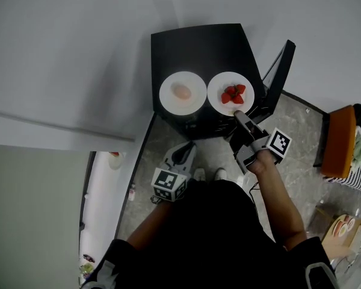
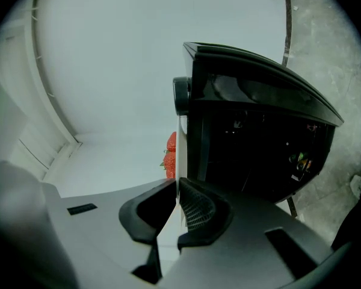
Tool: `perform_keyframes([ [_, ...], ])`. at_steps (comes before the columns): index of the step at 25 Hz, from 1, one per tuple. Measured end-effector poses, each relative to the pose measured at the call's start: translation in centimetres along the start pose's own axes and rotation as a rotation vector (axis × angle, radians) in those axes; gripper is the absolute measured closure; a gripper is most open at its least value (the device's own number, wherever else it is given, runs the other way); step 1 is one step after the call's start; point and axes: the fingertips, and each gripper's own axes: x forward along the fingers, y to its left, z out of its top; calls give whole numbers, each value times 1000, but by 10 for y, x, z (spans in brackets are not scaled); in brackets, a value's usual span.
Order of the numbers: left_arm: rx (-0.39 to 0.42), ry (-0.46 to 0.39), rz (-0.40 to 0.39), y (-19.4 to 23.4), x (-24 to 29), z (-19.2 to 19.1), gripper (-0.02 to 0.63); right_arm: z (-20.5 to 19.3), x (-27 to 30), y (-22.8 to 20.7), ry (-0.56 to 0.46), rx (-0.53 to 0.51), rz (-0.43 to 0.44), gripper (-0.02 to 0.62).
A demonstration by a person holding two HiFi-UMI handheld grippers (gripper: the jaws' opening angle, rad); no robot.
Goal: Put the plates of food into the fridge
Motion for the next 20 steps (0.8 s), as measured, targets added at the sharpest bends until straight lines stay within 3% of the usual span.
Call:
perform_keyframes([
  [20,0,3,-27,-25,-13,-14,582,-35,-66,-4,62,-28,26,560],
])
